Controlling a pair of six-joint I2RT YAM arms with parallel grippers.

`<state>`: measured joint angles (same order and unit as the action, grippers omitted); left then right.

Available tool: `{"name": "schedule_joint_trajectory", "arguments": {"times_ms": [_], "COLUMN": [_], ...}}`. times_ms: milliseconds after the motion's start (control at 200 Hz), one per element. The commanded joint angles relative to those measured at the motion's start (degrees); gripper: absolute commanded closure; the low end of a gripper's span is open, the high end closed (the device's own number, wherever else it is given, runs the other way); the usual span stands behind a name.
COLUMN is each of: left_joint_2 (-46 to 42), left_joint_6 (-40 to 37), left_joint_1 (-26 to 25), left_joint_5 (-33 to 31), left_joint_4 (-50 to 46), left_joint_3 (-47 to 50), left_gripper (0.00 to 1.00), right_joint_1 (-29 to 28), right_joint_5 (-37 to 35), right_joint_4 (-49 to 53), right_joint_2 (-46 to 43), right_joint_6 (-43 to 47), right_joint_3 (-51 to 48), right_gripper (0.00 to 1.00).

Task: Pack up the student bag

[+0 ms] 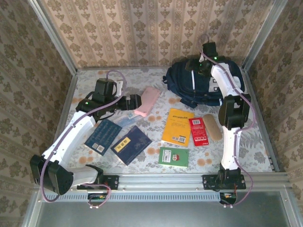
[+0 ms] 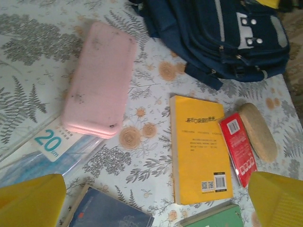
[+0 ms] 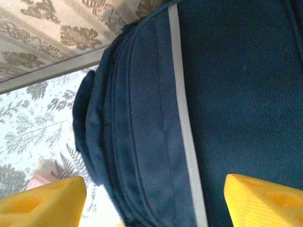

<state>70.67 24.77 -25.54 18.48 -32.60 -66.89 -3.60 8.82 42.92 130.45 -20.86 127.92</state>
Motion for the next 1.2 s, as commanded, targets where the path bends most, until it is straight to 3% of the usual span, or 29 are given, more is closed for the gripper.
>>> {"name": "schedule_joint_trajectory", "arguments": {"times_ms": [0, 505, 600, 670, 870, 1195], "left_joint_2": [-2.2, -2.1, -2.0, -1.9, -1.8, -2.6], "left_joint_6": [-2.7, -3.5, -3.4, -3.3, -3.1, -2.3], "left_joint_1": [-2.0, -2.6, -2.7, -2.7, -2.6, -2.6], "left_joint_5": [2.4, 0.4, 0.5, 0.9, 0.2, -3.1], "left_joint_4": [2.6, 1.9, 2.3, 2.6, 2.5, 1.8], "left_joint_3": [0.8, 0.6, 1.0, 1.0, 1.0, 1.1], "left_gripper": [0.0, 0.0, 0.0, 0.0, 0.0, 0.0], "right_joint_1": [-0.6, 1.1, 0.7, -0.2, -1.1, -0.9], "right_joint_5": [3.5, 6.7, 12.7, 16.1, 12.8, 12.7], "right_joint_4": [9.9, 16.0, 14.8, 14.0, 15.3, 14.1], "right_joint_2": [4.1, 17.4, 18.3, 18.4, 16.6, 5.8], "right_joint_6": [4.1, 2.0, 2.4, 3.3, 5.8, 10.1], "right_joint_3": [7.8, 20.0, 20.0, 20.1, 20.1, 18.5], "right_gripper": [0.2, 0.18, 0.29, 0.44, 1.0, 1.0]}}
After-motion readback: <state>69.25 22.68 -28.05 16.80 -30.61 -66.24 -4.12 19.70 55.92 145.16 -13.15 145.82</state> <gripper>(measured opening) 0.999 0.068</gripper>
